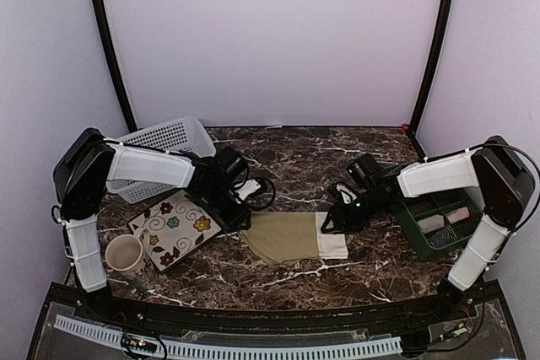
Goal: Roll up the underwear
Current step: Smooth out the underwear at the center of the board, then pick up the underwear from the center of the board, then fold the underwear at the center of the board, then rotate the underwear at the center of the board.
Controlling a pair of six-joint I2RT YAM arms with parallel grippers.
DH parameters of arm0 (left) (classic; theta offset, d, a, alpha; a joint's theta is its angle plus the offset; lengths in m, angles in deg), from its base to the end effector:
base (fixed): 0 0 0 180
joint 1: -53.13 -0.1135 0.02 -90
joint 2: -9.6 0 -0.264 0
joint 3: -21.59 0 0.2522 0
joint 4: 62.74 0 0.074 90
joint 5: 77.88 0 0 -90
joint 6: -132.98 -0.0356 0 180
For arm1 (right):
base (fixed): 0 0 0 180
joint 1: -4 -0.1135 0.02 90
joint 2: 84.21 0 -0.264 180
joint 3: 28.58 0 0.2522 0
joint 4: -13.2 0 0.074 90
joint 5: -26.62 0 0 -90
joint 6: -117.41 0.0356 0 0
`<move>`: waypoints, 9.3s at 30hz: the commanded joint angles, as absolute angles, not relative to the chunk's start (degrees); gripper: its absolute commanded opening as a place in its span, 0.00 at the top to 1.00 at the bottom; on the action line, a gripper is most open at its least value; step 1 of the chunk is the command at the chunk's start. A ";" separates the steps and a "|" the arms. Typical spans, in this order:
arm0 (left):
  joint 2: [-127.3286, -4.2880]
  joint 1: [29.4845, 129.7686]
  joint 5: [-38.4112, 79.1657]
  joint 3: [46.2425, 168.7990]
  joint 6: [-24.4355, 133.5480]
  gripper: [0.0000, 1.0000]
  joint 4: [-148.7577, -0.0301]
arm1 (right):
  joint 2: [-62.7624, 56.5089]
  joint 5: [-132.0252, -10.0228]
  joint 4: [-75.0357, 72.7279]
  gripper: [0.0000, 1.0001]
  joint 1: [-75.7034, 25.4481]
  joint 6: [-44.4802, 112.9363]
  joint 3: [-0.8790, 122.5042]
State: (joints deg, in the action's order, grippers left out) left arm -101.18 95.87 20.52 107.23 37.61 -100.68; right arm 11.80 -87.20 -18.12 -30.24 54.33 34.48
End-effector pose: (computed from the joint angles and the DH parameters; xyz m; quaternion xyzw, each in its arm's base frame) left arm 0.2839 -0.2695 0.1558 0.4109 0.8787 -0.1418 0.1971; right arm 0.2445 0.1838 0.1429 -0.1068 0.9490 0.2840 0.0852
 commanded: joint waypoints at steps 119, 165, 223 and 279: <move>-99.72 105.16 43.71 98.42 18.70 1.00 -80.34 | -6.55 -67.61 -11.67 0.77 -47.24 -4.04 13.37; -97.39 104.02 43.76 97.75 17.40 1.00 -78.88 | 0.49 -68.75 -28.84 0.76 -43.94 -1.13 23.71; -107.39 98.57 32.15 115.02 14.09 1.00 -84.06 | 13.22 -60.24 -31.32 1.00 -34.17 -3.41 42.61; -93.76 104.10 24.06 98.44 44.67 0.66 -93.59 | 25.80 -87.53 -42.17 0.52 -19.97 26.97 62.08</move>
